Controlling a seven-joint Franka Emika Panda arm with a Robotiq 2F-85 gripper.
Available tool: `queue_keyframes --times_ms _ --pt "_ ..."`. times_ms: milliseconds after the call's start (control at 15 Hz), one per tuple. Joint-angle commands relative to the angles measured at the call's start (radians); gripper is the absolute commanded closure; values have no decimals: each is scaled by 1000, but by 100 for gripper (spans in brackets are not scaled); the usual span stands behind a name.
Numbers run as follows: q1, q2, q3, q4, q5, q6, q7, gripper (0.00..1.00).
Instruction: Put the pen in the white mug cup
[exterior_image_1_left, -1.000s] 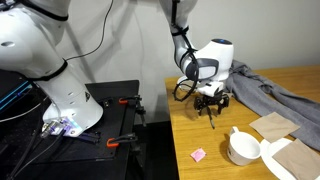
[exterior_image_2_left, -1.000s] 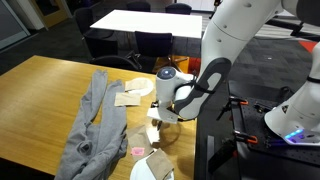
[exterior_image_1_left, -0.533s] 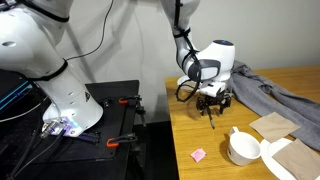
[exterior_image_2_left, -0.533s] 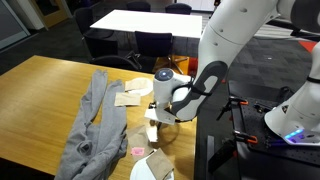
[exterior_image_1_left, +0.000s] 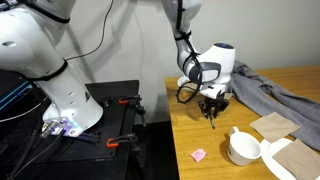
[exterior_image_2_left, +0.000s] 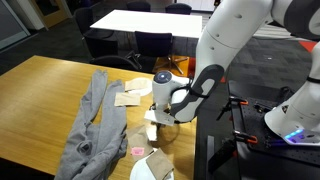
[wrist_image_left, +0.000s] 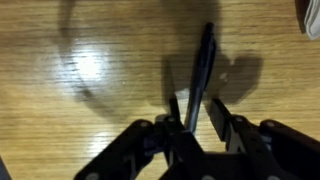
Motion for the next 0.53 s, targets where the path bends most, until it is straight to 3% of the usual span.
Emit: queue_keyframes --times_ms 0,133,467 --pt "19 16 -17 23 37 -9 -33 92" --pt "21 6 -17 14 35 -8 -32 100" --pt "24 -73 -22 -34 29 -51 -41 97"
